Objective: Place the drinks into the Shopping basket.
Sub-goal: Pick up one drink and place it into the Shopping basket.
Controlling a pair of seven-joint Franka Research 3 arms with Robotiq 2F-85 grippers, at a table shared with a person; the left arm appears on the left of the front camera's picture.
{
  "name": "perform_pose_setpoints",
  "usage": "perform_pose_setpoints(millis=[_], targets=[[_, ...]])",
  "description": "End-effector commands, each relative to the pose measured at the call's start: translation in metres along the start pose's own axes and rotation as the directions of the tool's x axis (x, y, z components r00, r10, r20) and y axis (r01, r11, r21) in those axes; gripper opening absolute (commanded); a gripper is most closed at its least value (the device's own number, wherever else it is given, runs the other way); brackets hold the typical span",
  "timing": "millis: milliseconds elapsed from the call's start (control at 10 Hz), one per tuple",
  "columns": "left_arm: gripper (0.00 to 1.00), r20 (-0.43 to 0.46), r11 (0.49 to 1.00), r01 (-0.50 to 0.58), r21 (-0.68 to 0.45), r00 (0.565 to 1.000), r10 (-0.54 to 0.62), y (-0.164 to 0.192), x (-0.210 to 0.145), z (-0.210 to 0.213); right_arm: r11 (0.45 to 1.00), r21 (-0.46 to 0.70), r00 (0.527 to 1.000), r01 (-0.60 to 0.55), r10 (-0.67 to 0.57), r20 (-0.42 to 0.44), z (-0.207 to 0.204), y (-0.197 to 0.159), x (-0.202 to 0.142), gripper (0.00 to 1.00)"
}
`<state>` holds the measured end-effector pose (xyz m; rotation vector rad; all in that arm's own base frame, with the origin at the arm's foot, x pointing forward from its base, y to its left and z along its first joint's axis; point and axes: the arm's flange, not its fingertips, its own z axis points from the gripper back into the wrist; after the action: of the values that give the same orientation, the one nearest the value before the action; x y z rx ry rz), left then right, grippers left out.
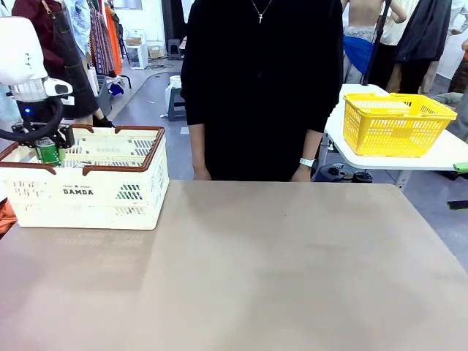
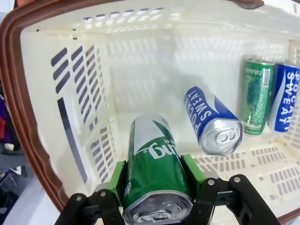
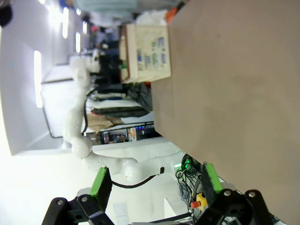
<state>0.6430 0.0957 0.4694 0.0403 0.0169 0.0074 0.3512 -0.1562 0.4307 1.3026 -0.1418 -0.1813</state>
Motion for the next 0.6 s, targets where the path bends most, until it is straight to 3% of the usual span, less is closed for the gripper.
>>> perform_pose_setpoints(millis=[0,500], targets=[[1.0,-0.018,1.0,0.03,-0.001,0.999,-0.03,0.0025,0.0081,0.0057,1.0,-0.002,1.0,0.009,-0.009,-0.01,0.0025,0.0048,0.0001,1.0],[1.0,-0.006,0.999,0.039,-0.009,0.999,-0.039,0.0011,0.0064,0.0075,1.0,-0.002,1.0,0.009,-0.009,-0.01,0.0025,0.0048,0.0001,1.0]])
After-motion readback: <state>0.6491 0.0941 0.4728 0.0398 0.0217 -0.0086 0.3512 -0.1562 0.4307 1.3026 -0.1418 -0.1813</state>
